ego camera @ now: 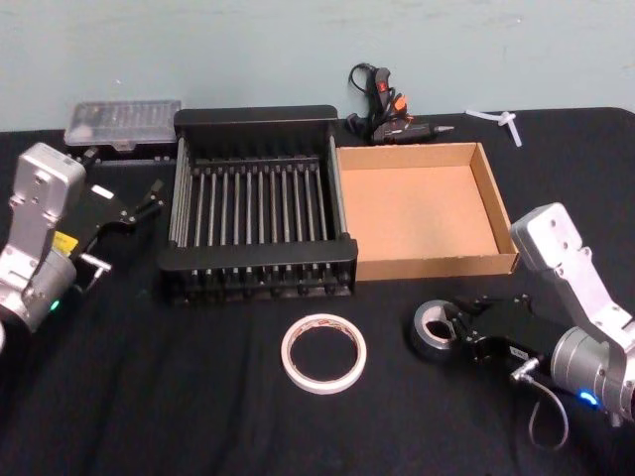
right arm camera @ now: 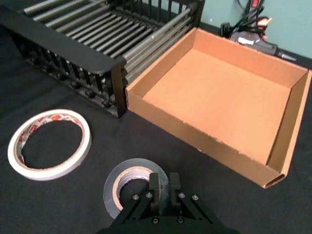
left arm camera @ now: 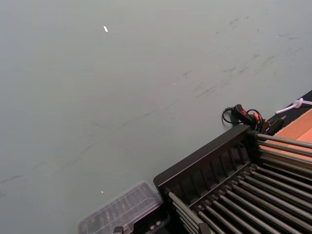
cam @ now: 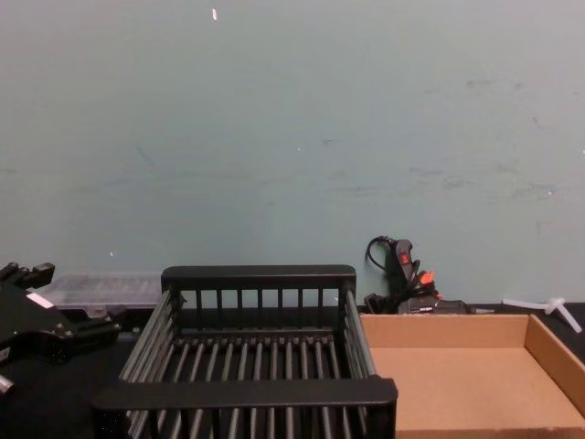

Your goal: Pick up the white tape and place it into the black box , Pick up the silver tape and place it into the brown box.

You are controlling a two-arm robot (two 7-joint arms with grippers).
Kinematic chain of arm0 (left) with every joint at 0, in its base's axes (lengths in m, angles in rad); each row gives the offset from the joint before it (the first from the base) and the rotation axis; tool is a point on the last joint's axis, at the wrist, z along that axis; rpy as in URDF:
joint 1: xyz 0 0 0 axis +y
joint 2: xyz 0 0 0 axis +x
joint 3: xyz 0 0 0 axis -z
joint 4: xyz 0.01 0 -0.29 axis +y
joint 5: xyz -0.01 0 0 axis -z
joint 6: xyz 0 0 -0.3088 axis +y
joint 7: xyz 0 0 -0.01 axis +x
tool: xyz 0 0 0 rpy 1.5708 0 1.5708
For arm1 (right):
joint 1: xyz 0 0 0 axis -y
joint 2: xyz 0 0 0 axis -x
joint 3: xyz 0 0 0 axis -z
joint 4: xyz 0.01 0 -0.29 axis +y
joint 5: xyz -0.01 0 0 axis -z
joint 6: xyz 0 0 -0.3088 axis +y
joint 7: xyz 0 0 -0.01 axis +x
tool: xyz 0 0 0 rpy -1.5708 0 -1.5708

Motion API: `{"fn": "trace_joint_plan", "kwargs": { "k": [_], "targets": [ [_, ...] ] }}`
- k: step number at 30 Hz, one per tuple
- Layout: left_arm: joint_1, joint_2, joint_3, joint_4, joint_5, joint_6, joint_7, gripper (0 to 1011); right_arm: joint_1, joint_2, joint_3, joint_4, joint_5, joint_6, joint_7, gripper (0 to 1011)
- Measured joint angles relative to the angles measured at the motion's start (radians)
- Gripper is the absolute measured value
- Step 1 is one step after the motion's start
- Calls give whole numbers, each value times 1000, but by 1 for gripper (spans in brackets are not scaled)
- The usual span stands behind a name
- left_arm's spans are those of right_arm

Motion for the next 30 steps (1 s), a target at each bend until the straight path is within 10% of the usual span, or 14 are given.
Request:
{"fn": "trace_joint_plan", "kwargs": {
  "k": [30],
  "targets": [
    [0, 0, 0, 0, 0, 0, 0, 1000, 121, -31, 62, -25, -32, -99, -17, 131]
  ]
}}
